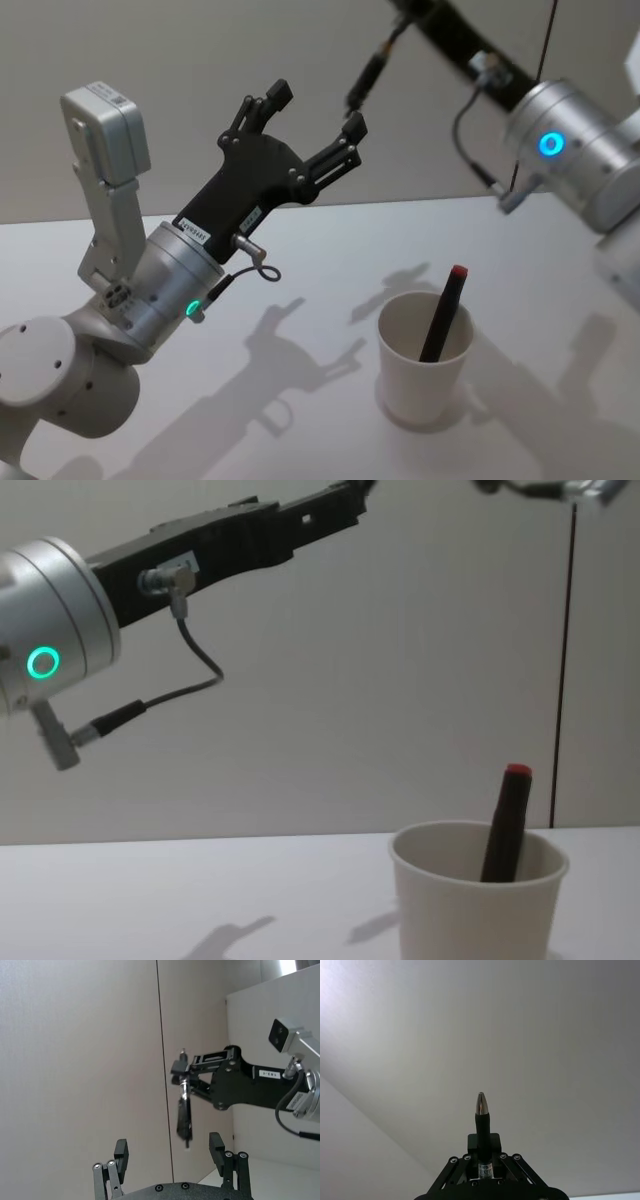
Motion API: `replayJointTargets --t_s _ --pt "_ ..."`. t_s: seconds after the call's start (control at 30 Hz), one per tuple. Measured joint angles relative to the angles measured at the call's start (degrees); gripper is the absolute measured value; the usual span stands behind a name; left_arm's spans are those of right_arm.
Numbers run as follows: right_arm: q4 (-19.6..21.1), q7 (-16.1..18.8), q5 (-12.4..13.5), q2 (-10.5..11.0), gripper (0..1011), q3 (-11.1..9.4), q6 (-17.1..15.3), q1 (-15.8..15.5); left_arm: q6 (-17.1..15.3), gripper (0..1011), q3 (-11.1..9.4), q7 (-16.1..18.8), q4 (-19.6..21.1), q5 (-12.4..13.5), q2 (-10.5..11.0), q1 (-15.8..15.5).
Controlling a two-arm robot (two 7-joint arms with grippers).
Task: Place the pen into the pen holder.
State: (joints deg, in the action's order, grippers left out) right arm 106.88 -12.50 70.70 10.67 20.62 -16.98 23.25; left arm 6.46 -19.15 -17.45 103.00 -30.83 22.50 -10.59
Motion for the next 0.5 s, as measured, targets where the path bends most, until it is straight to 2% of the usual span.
replayJointTargets --t_s 0.2,0.5 --pt "1.6 -1.5 -0.9 3.4 131 -2.3 0.8 -0.1 -0.5 1004 0.8 1.1 0.3 0.3 1.0 0.2" --pt "3.6 -2.1 -2.9 7.4 131 -3.8 -0.3 -1.0 -1.8 1004 3.1 4.4 1.6 0.9 3.8 0.6"
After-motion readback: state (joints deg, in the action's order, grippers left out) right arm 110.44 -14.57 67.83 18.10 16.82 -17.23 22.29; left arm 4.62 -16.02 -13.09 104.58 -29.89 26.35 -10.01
